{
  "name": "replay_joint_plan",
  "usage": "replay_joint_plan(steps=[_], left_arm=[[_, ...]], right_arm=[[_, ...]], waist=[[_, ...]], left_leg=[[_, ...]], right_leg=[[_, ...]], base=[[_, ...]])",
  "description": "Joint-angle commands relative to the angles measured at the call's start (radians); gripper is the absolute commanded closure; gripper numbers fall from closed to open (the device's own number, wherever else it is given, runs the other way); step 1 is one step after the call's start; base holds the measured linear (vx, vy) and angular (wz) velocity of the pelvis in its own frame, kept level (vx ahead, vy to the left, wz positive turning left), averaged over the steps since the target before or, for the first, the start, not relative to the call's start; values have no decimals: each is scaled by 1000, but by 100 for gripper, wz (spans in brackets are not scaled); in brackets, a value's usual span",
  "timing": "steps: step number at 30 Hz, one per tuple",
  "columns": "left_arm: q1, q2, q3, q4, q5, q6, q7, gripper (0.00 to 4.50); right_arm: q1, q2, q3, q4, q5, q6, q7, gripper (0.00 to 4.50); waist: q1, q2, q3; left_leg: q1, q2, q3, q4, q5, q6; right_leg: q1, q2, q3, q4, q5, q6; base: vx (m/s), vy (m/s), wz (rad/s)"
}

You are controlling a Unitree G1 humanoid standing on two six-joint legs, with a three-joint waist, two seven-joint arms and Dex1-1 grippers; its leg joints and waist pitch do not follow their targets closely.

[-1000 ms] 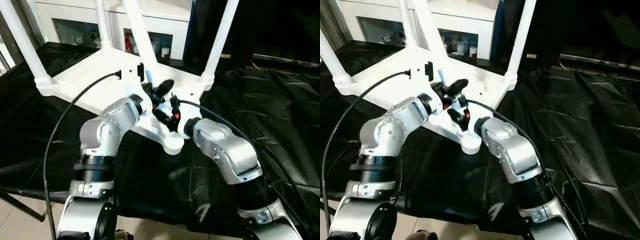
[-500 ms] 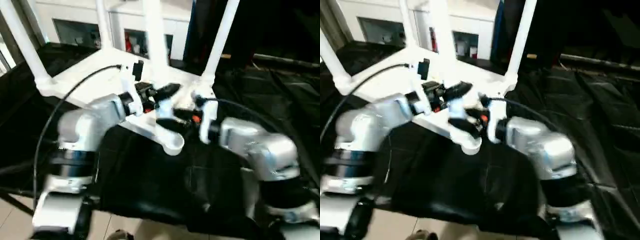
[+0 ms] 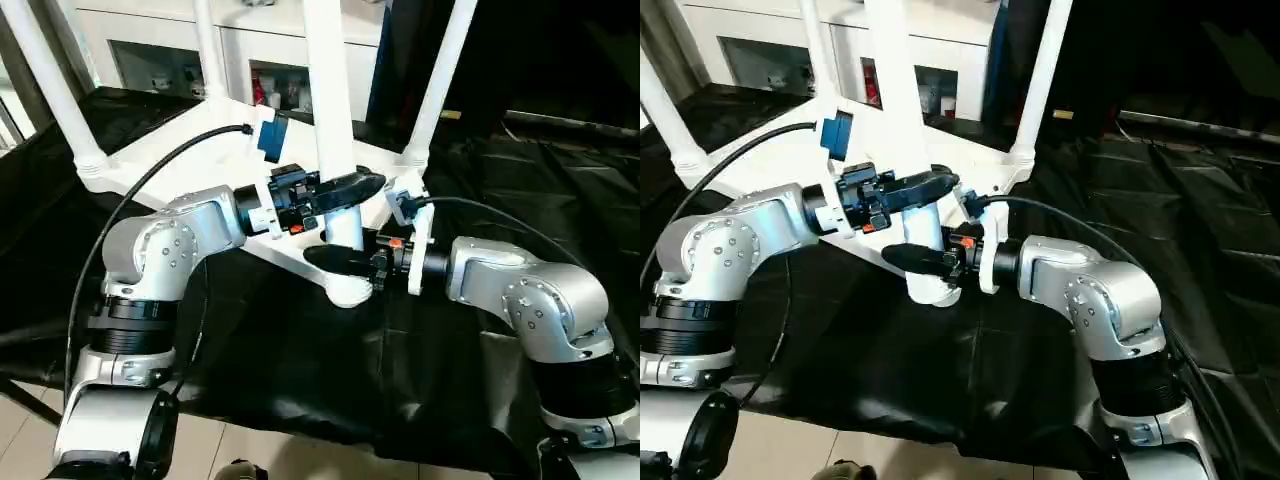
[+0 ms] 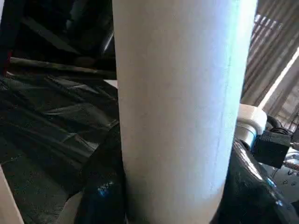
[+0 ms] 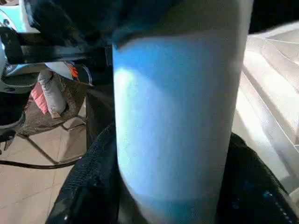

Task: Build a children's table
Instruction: Pick table leg

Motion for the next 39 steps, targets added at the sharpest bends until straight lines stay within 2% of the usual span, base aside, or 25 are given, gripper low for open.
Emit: replay_joint_plan(steps=[1,3,4,5,8,9,10,11,12,14,15,16,17,18,20,21,24,28,29,30,32,36,37,38,39], left_arm=[[-19,-10,6,-23,-17,-31,-4,253],[-29,-34,24,8,2,-31,65,253],[-36,-49,38,28,2,-24,97,197],[-42,-61,50,43,13,-34,131,197],[-43,-76,56,60,64,-75,207,177],[-46,-86,59,77,104,-99,272,177],[-46,-86,59,77,104,-99,272,157],[-44,-102,56,100,169,-132,372,153],[-39,-114,55,103,199,-153,421,153],[-30,-143,68,93,211,-158,486,153],[-30,-143,68,93,211,-158,486,153],[-26,-170,77,86,207,-144,532,153],[-26,-184,79,87,210,-143,558,153],[-27,-197,81,90,210,-141,577,153],[-25,-214,81,92,207,-130,594,153],[-24,-221,80,93,209,-129,602,182],[-21,-244,90,86,206,-115,630,194],[-24,-262,106,79,187,-125,637,231],[-27,-262,107,81,185,-133,634,235],[-27,-262,107,81,185,-133,634,247],[-35,-257,106,89,186,-154,614,256],[-33,-247,100,86,193,-165,593,259],[-31,-246,100,83,194,-165,590,259],[-24,-239,99,72,191,-165,575,259],[-24,-239,99,72,191,-165,575,259]], right_arm=[[24,-8,0,-2,-14,26,-24,239],[28,3,5,-1,-25,16,-38,243],[29,8,7,1,-30,11,-46,244],[29,15,8,4,-35,7,-55,244],[29,41,17,14,-57,-12,-93,248],[28,55,24,18,-71,-23,-115,248],[28,55,24,18,-71,-23,-115,248],[22,75,58,32,-128,-56,-174,248],[15,87,88,48,-182,-82,-225,248],[-1,108,136,91,-285,-114,-334,249],[-1,108,136,91,-285,-114,-334,250],[-10,153,126,127,-316,-133,-406,250],[-16,173,118,140,-328,-141,-436,250],[-22,187,112,151,-338,-151,-454,250],[-34,205,97,166,-346,-161,-484,250],[-36,210,93,172,-350,-167,-490,250],[-48,218,97,189,-378,-200,-508,250],[-56,233,98,202,-399,-230,-519,250],[-55,233,99,200,-404,-236,-522,250],[-55,233,99,200,-404,-236,-522,250],[-53,226,107,191,-413,-245,-518,250],[-62,219,113,205,-428,-292,-495,250],[-62,222,107,209,-421,-305,-483,215],[-64,228,92,211,-399,-315,-456,215],[-64,228,91,211,-399,-315,-455,180]], waist=[[2,11,-77],[4,9,-78],[3,9,-77],[5,8,-78],[4,7,-80],[3,2,-79],[2,4,-80],[3,5,-79],[1,4,-78],[-4,2,-79],[-4,3,-80],[-4,4,-81],[-7,-5,-80],[-6,-1,-81],[-4,3,-80],[-3,3,-80],[-4,3,-81],[-6,3,-80],[-8,-3,-80],[-8,0,-80],[-9,-7,-80],[-8,-4,-78],[-7,-5,-79],[-7,-4,-79],[-7,-3,-79]], left_leg=[[42,42,-34,-80,-346,-115],[41,41,-33,-79,-335,-112],[38,41,-32,-78,-330,-112],[41,40,-32,-77,-329,-111],[36,41,-35,-78,-316,-108],[35,41,-35,-79,-316,-106],[35,41,-36,-79,-310,-109],[35,42,-36,-79,-309,-109],[35,44,-36,-79,-305,-115],[34,41,-36,-78,-292,-127],[35,41,-35,-77,-291,-127],[36,40,-35,-76,-292,-121],[33,41,-33,-77,-292,-118],[34,40,-35,-77,-293,-117],[37,40,-34,-76,-296,-113],[36,40,-34,-77,-296,-112],[33,38,-34,-76,-284,-107],[30,36,-34,-75,-286,-98],[30,37,-34,-75,-282,-96],[30,37,-35,-76,-279,-95],[31,38,-34,-74,-276,-91],[32,38,-33,-75,-279,-88],[32,38,-33,-75,-285,-88],[32,38,-34,-75,-286,-89],[33,39,-34,-75,-290,-87]], right_leg=[[26,-31,27,-74,-289,-153],[27,-32,27,-73,-276,-155],[27,-32,28,-72,-269,-159],[27,-32,28,-74,-272,-157],[31,-33,27,-74,-254,-150],[31,-33,27,-76,-260,-145],[33,-33,26,-75,-268,-133],[32,-33,27,-75,-266,-129],[28,-32,28,-77,-267,-119],[29,-32,27,-76,-277,-109],[28,-32,28,-77,-278,-110],[27,-30,28,-75,-267,-116],[24,-30,29,-75,-260,-122],[27,-30,27,-73,-257,-127],[23,-27,28,-74,-240,-121],[25,-26,27,-74,-235,-118],[29,-25,27,-71,-197,-107],[31,-26,27,-75,-216,-99],[31,-25,27,-75,-216,-100],[32,-25,27,-74,-217,-99],[31,-25,28,-75,-218,-97],[29,-24,29,-76,-232,-95],[28,-25,29,-76,-237,-95],[29,-26,29,-76,-238,-95],[29,-25,29,-76,-237,-97]], base=[[0,0,0],[0,0,0],[0,0,0],[0,0,0],[0,0,0],[0,0,0],[0,0,0],[0,0,0],[0,0,0],[0,0,0],[0,0,0],[0,0,0],[0,0,0],[0,0,0],[0,0,0],[0,0,0],[0,0,0],[0,0,0],[0,0,0],[0,0,0],[0,0,0],[0,0,0],[0,0,0],[0,0,0],[0,0,0]])
